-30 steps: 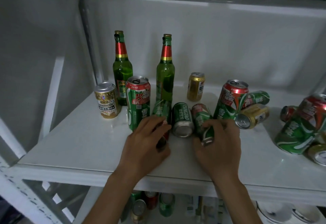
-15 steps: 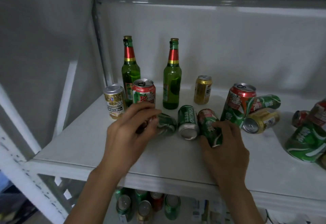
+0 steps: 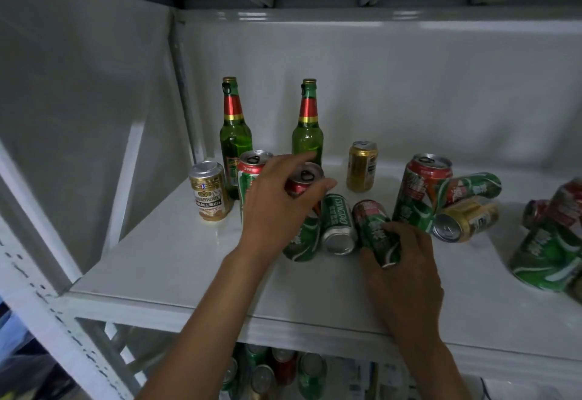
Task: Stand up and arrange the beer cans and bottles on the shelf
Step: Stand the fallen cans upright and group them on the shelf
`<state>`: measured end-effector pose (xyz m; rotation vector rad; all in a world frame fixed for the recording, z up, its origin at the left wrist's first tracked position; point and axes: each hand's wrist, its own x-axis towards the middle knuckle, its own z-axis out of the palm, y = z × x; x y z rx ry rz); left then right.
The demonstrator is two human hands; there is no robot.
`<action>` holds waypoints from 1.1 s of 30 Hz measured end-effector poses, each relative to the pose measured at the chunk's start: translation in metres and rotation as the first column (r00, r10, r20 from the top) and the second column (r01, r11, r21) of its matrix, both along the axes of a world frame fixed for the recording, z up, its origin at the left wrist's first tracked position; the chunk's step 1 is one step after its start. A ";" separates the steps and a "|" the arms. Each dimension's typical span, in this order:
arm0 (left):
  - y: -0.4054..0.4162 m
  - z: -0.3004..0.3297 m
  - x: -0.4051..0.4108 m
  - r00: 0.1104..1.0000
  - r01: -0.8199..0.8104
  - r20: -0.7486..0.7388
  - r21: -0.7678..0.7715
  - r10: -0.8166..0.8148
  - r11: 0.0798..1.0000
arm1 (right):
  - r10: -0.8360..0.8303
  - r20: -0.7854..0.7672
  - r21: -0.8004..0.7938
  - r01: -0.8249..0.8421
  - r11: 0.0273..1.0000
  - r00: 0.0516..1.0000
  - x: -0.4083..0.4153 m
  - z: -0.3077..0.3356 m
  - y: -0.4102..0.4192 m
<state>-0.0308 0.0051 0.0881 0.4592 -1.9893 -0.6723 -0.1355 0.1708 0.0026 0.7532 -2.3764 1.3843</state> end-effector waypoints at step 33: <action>0.012 0.022 0.012 0.929 -0.087 0.291 -0.425 0.227 0.901 | 0.034 0.023 0.626 -0.041 0.779 0.999 -0.019 0.048 -0.013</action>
